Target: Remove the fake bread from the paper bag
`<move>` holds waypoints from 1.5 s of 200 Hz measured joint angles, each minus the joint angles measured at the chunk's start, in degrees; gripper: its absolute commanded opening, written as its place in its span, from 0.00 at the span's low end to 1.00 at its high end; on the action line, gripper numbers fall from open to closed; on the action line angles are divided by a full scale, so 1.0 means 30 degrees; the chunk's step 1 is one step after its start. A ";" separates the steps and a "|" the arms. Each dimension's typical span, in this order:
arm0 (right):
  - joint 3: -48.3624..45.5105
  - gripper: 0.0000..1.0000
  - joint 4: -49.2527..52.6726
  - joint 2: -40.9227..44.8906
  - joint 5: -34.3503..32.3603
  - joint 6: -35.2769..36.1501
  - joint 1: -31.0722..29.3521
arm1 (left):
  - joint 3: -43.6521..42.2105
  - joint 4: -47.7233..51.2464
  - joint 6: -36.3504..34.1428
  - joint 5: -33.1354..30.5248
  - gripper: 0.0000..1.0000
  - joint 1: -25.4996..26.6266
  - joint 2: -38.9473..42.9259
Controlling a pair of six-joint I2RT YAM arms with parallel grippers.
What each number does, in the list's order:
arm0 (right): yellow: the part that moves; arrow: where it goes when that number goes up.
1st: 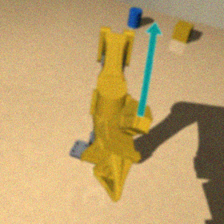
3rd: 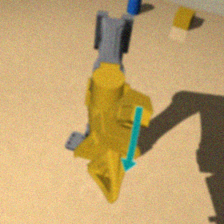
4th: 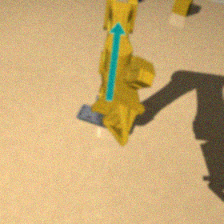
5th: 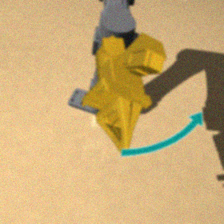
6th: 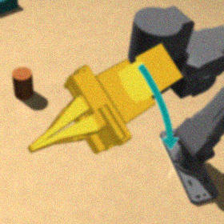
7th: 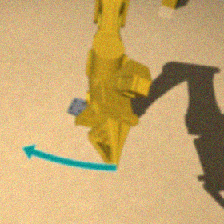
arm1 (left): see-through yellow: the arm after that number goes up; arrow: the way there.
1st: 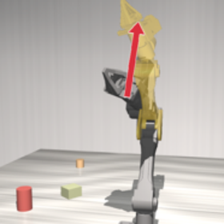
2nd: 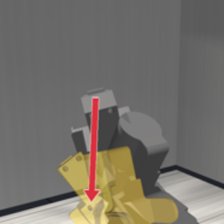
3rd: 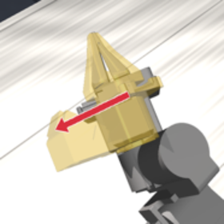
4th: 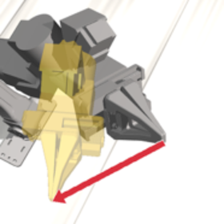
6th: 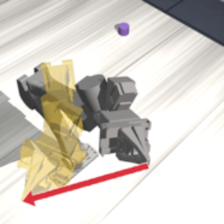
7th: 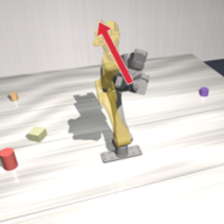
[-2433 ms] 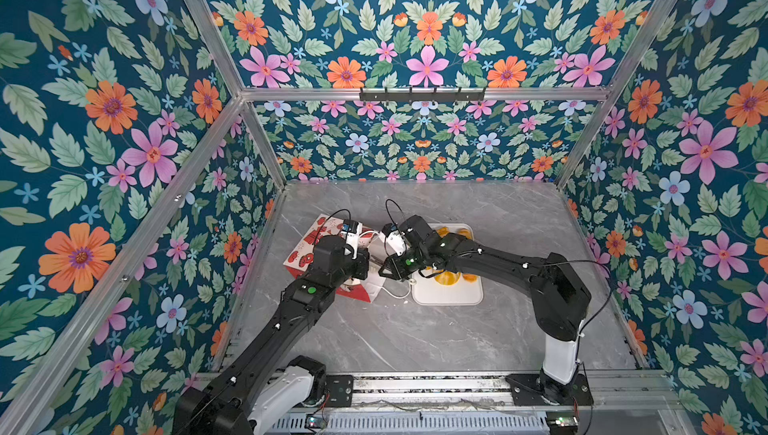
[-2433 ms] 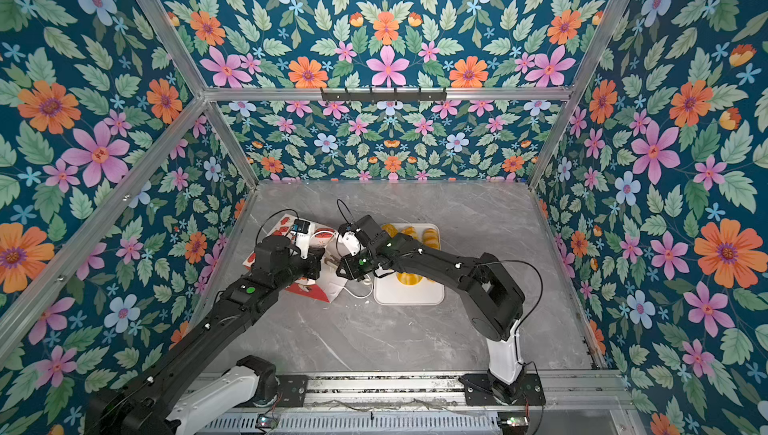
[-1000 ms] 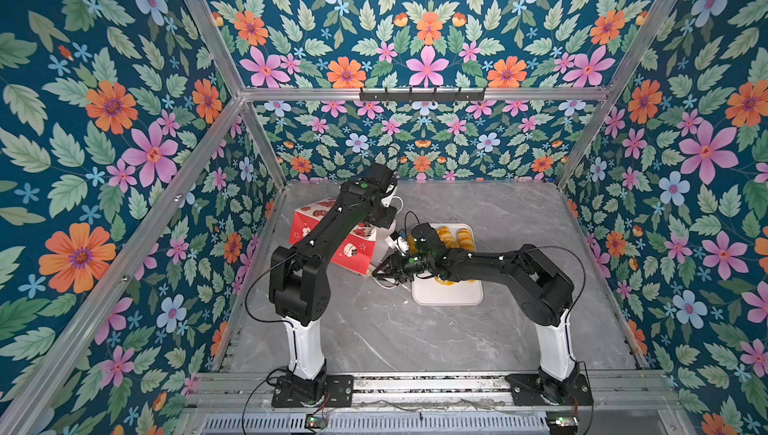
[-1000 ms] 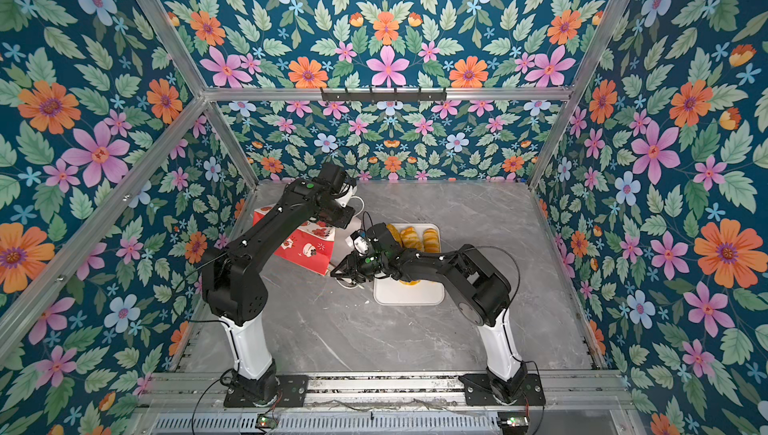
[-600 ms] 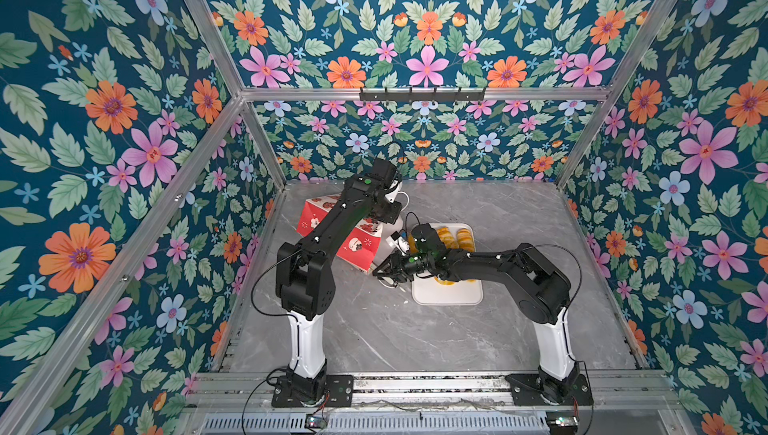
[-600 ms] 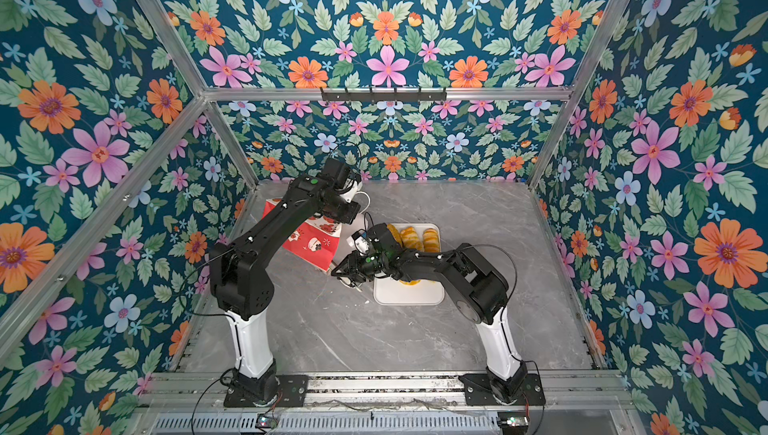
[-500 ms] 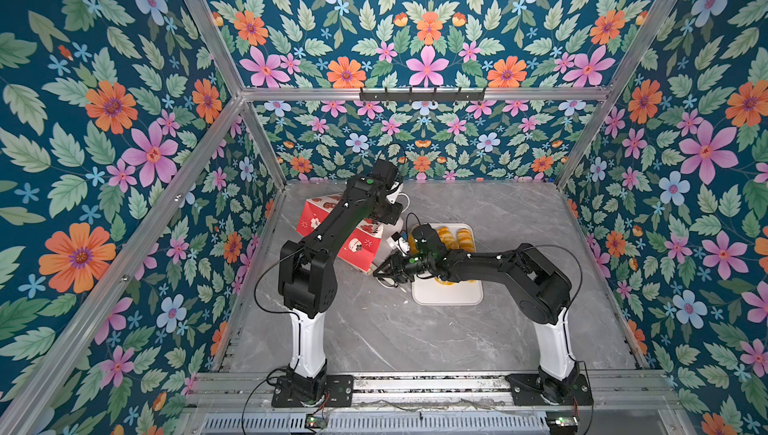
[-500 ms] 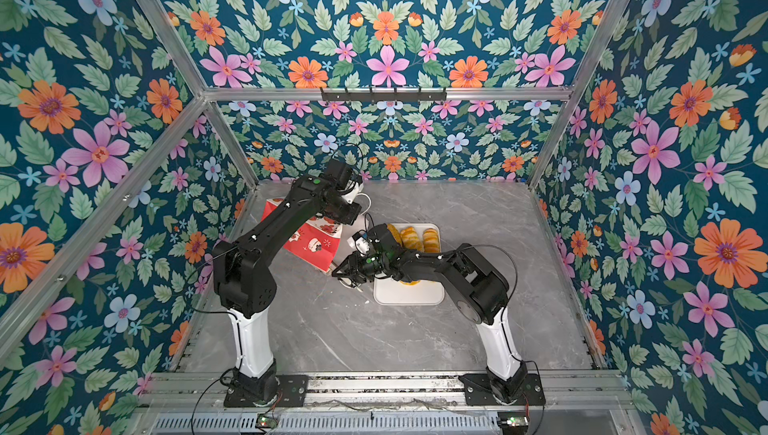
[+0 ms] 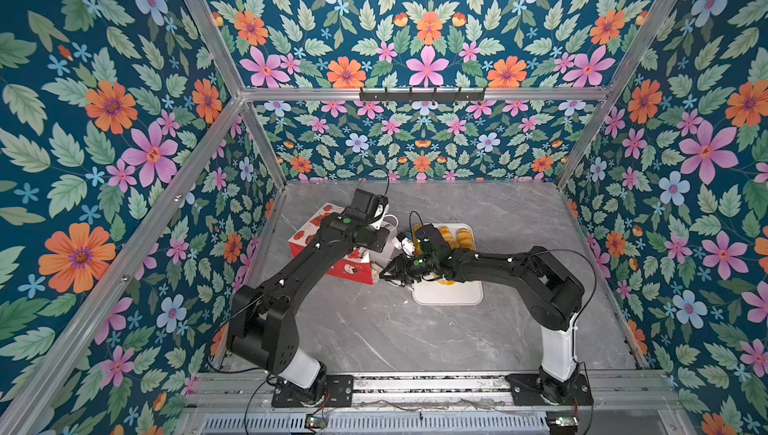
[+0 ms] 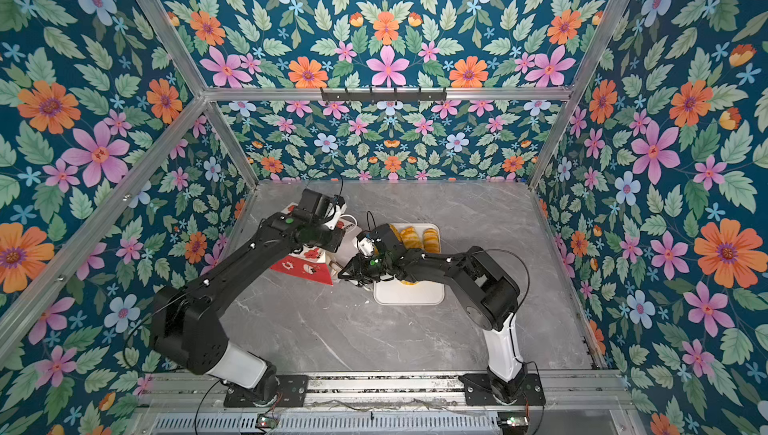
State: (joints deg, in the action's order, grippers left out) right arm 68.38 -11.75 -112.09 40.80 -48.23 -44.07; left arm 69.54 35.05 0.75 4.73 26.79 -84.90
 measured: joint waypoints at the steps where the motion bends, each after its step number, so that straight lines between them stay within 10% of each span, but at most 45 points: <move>1: 0.0000 0.32 0.0073 0.0029 -0.0036 0.0051 0.0000 | -0.0087 -0.0029 0.0007 0.0007 0.00 0.0000 0.0066; 157: -0.0736 0.31 0.6543 0.2994 -0.5807 0.4998 -0.1945 | -0.7919 -0.3075 -0.1107 0.1392 0.00 0.0051 0.9785; 300: 0.2047 0.45 0.5931 0.0488 -0.1377 0.5858 -0.1428 | -0.7956 -0.2368 -0.1290 0.2164 0.00 0.0051 1.0222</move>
State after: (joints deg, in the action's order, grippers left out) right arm 74.52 6.04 -110.63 36.67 -30.65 -48.36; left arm 45.67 27.94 -3.11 11.22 26.94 -54.24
